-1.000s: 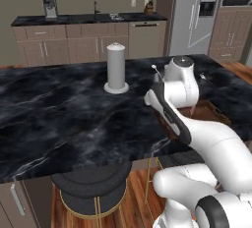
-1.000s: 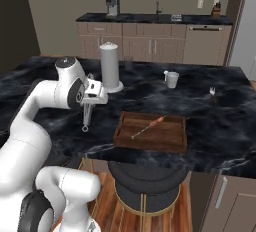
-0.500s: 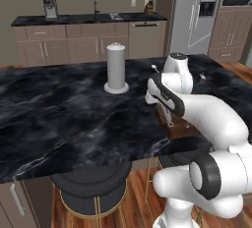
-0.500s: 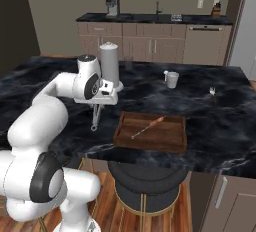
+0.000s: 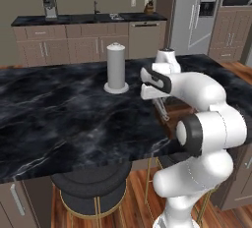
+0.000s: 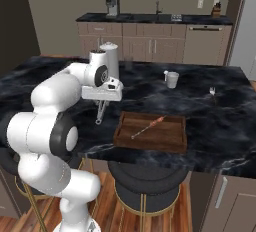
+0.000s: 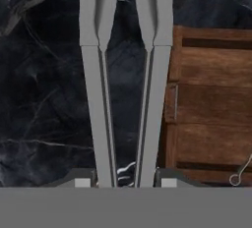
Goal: Take the tongs from the drawer on the right and place them on the dining counter next to the tray containing the kebab skewer.
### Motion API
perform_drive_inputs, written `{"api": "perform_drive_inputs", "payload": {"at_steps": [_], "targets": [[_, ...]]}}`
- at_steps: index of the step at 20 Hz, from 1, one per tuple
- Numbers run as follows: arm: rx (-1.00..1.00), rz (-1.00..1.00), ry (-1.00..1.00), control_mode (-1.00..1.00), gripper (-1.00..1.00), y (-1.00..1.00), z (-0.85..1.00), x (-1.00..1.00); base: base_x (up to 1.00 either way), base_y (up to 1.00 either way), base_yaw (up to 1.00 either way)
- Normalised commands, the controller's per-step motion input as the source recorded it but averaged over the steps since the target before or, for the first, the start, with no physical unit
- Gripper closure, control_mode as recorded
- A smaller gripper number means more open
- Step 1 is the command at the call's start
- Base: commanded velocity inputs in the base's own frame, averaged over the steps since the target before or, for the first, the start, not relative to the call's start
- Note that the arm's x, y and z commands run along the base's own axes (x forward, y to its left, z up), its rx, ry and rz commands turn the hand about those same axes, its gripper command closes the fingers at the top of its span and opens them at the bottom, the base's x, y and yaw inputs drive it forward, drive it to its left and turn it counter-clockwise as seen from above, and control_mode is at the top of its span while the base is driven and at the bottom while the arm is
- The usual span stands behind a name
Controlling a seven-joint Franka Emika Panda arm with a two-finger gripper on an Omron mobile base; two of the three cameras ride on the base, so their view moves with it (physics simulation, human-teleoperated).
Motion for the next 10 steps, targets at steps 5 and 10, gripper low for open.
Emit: {"api": "perform_drive_inputs", "payload": {"at_steps": [5,10], "targets": [[0.0,0.0,0.11,-1.0,1.0,0.0,-0.37,0.37,0.0,0.0,0.0],[0.0,0.0,0.11,-1.0,1.0,0.0,-0.51,0.33,0.0,0.0,0.0]]}}
